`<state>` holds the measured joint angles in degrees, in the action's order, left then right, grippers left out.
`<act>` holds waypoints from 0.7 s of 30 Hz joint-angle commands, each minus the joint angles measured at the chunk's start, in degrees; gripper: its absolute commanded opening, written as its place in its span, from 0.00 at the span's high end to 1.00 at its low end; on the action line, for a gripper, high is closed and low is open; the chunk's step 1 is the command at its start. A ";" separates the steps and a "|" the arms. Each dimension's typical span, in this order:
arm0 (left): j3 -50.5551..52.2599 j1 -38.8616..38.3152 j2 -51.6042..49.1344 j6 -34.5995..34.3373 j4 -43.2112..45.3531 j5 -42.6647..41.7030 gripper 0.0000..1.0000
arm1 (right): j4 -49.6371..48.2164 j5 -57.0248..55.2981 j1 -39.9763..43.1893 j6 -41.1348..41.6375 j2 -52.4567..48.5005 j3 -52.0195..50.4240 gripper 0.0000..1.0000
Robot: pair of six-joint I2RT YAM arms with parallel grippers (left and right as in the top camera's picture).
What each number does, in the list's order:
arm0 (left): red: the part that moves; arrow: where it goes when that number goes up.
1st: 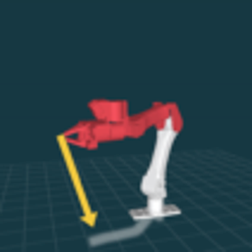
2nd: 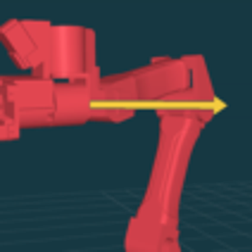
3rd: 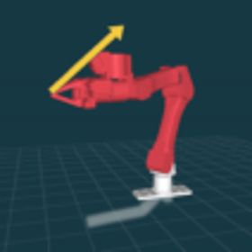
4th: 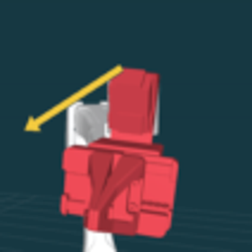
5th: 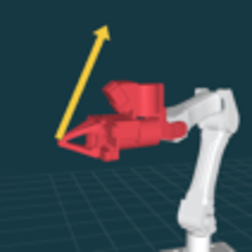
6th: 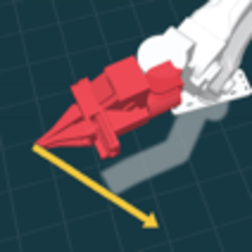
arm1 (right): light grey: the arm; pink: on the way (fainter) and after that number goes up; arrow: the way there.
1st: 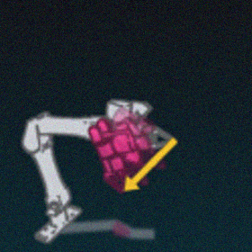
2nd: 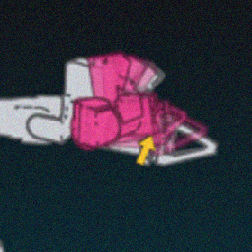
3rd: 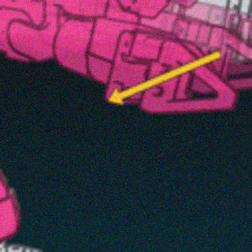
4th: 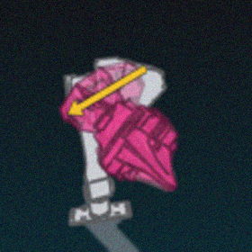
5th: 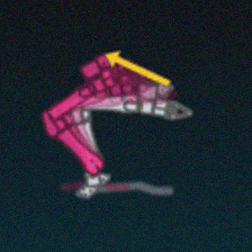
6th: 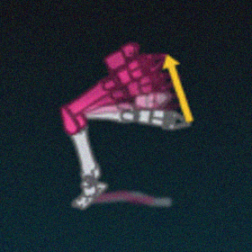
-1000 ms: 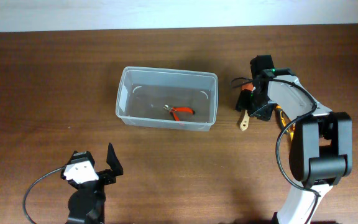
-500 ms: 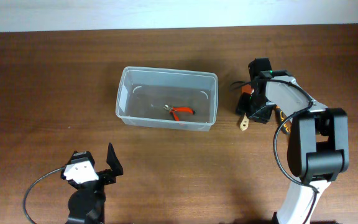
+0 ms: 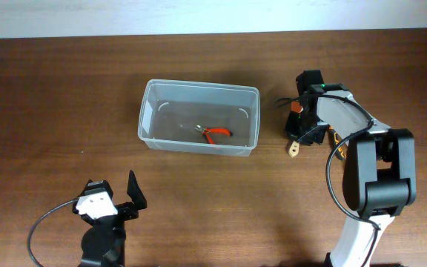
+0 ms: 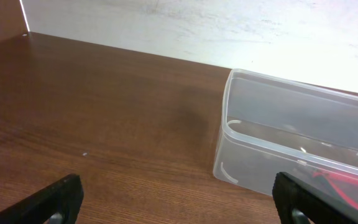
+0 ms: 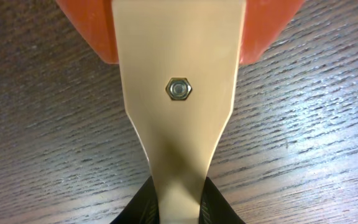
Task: Pack container
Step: 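Lower the right gripper and grasp the scraper's wooden handle, then carry the scraper into the container and release it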
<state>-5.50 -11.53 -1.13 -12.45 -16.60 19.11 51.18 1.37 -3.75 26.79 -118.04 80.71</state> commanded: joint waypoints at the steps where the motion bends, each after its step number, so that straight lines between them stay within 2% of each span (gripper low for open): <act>1: 0.17 -0.22 0.35 0.50 -0.11 0.20 0.01 | 0.79 -0.79 0.00 0.17 -0.50 0.59 0.81; 5: 0.15 -0.22 0.35 0.50 -0.11 0.20 0.01 | 3.98 -1.25 0.00 -3.61 0.28 6.10 0.83; 7: 0.17 -0.22 0.35 0.50 -0.11 0.20 0.01 | 6.25 -1.49 0.00 -5.70 0.85 10.32 0.89; 14: 0.17 -0.22 0.35 0.50 -0.11 0.20 0.01 | 17.16 -2.03 -0.44 -12.26 1.68 32.39 0.96; 21: 0.17 -0.22 0.35 0.50 -0.11 0.20 0.01 | 21.31 -1.57 -6.40 -32.22 1.70 47.30 0.96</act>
<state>-5.50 -11.53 -1.13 -12.45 -16.62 19.11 72.10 -0.25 -6.26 6.33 -117.99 124.14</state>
